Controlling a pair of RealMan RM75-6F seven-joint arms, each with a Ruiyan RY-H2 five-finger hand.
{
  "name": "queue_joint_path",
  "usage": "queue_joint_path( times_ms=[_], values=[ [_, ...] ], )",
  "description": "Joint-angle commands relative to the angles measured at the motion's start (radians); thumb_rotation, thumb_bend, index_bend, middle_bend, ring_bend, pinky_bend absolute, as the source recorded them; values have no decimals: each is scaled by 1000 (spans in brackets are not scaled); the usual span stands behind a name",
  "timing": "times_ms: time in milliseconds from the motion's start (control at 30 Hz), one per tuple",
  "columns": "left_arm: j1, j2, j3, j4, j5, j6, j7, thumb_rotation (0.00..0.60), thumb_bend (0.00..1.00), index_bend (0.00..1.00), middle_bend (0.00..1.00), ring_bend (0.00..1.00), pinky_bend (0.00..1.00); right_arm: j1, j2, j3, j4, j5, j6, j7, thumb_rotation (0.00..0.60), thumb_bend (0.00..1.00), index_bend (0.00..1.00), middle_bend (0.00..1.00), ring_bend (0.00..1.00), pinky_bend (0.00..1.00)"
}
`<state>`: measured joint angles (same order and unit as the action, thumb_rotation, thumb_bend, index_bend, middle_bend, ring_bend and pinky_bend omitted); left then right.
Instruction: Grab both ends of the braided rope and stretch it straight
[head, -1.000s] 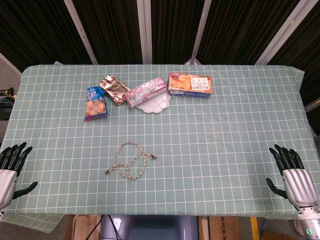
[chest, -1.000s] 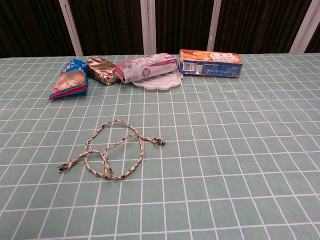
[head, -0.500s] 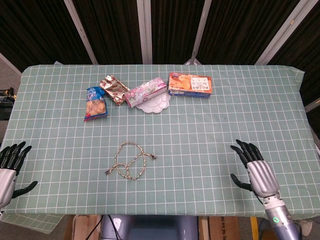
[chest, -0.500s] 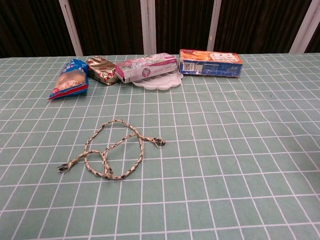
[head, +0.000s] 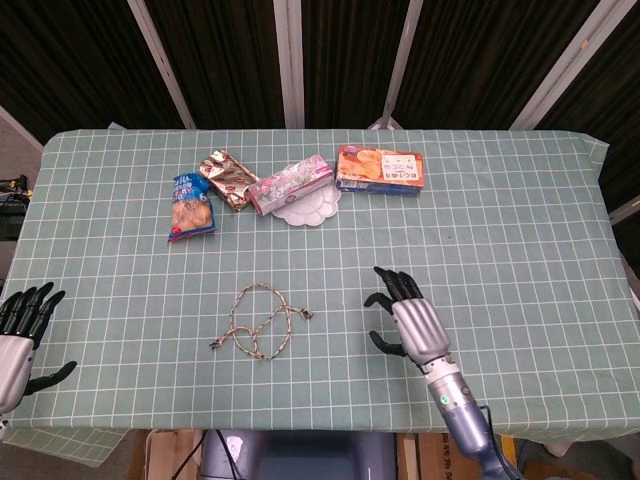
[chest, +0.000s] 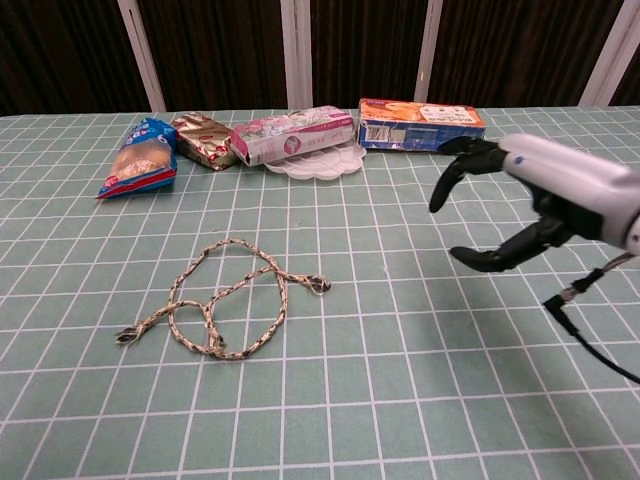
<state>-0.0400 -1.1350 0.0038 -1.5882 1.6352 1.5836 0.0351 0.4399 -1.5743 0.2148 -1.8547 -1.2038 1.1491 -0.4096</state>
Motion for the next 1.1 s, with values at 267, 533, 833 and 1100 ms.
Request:
queue_joint_path(
  times_ms=[267,533,833,1100],
  values=[
    [-4,1,-2,0,-6,-7,-6,600,121,19,0,0,0,129,-233,63,180,168,-36,-88,600,345,441,93,0,0],
    [-7,2,-1,0,-6,-11,-9,600,121,20,0,0,0,181,-331,82,289,212,-44,-94,600,346,451,93,0,0],
    [-8,5,-4,1,-18,-15,-22,600,121,21,0,0,0,226,-406,103,379,252,-54,-88,600,345,459,93,0,0],
    [-9,6,-4,2,-21,-18,-29,600,121,22,0,0,0,252,-456,105,447,265,-63,-80,600,346,463,95,0,0]
  ],
)
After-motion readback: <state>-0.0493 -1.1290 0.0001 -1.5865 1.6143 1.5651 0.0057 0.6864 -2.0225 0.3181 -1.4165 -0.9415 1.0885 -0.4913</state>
